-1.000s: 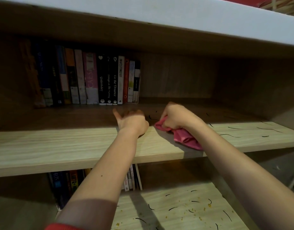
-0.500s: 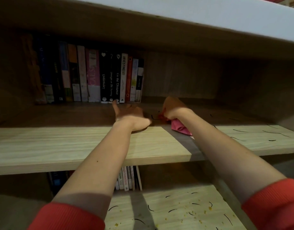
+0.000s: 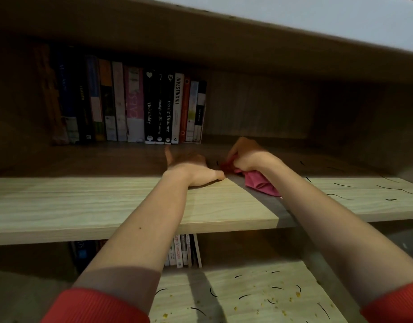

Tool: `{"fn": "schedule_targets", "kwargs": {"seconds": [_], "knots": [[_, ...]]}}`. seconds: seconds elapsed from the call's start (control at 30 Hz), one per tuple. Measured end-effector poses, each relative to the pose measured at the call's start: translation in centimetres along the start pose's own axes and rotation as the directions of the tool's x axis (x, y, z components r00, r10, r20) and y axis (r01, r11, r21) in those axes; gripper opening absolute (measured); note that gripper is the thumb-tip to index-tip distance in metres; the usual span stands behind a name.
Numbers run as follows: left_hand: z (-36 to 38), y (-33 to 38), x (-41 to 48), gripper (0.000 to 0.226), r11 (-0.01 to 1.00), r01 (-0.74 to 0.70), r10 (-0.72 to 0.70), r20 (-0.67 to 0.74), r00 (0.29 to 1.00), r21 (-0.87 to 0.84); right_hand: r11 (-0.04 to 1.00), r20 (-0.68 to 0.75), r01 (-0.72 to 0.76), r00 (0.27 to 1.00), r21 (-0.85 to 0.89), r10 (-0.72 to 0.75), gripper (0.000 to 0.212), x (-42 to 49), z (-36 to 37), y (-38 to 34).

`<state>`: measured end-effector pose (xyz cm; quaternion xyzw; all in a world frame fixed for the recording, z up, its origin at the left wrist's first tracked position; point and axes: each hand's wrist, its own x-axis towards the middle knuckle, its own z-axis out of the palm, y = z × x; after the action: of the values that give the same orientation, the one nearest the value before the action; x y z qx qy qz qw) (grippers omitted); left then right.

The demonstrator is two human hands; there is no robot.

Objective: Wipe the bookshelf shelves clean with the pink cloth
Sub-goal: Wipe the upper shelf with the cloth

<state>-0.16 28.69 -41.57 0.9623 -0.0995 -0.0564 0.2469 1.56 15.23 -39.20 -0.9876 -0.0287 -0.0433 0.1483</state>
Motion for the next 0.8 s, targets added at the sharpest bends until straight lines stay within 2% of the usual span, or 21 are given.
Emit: {"fn": "schedule_targets", "kwargs": {"seconds": [0.07,0.13,0.23,0.3,0.4,0.47,0.63,0.73,0.8], "knots": [[0.1,-0.1,0.1,0.066,1.0,-0.001,0.002,-0.017,1.0,0.015,0.999,-0.051,-0.046,0.998,-0.011,0.045,0.021,0.1,0.0,-0.1],[0.1,-0.1,0.2,0.067,0.999,-0.003,0.005,-0.043,0.999,0.038,0.997,-0.085,-0.038,0.996,-0.073,0.032,0.018,0.0,0.5,-0.6],[0.2,0.0,0.4,0.065,0.999,-0.021,0.023,-0.055,0.998,0.041,0.998,-0.029,0.016,0.999,-0.067,-0.018,0.023,-0.7,0.7,-1.1],[0.3,-0.1,0.5,0.067,0.999,-0.005,0.007,-0.054,0.999,0.038,0.999,-0.006,-0.001,1.0,-0.04,0.001,0.023,-0.9,0.4,-0.7],[0.3,-0.3,0.7,0.072,0.999,0.016,-0.013,-0.071,0.997,0.05,0.991,-0.091,-0.065,0.994,-0.12,0.054,0.025,-1.0,0.4,-1.1],[0.3,-0.2,0.5,0.072,0.996,0.011,-0.002,-0.093,0.996,0.093,0.987,-0.112,-0.03,0.994,-0.16,0.012,0.023,-1.3,0.9,-1.9],[0.2,-0.3,0.3,0.072,0.998,0.014,-0.009,-0.072,0.997,0.068,0.999,-0.051,-0.047,0.998,-0.02,0.046,0.021,-0.9,0.4,-1.2],[0.2,-0.2,0.3,0.073,0.998,0.014,-0.009,-0.078,0.997,0.063,0.996,-0.1,-0.073,0.993,-0.043,0.068,0.022,-0.8,0.6,-0.8],[0.2,-0.2,0.4,0.071,0.999,-0.002,0.005,-0.072,0.997,0.045,0.997,-0.084,-0.053,0.995,-0.051,0.049,0.023,-1.0,0.8,-0.3]]}}
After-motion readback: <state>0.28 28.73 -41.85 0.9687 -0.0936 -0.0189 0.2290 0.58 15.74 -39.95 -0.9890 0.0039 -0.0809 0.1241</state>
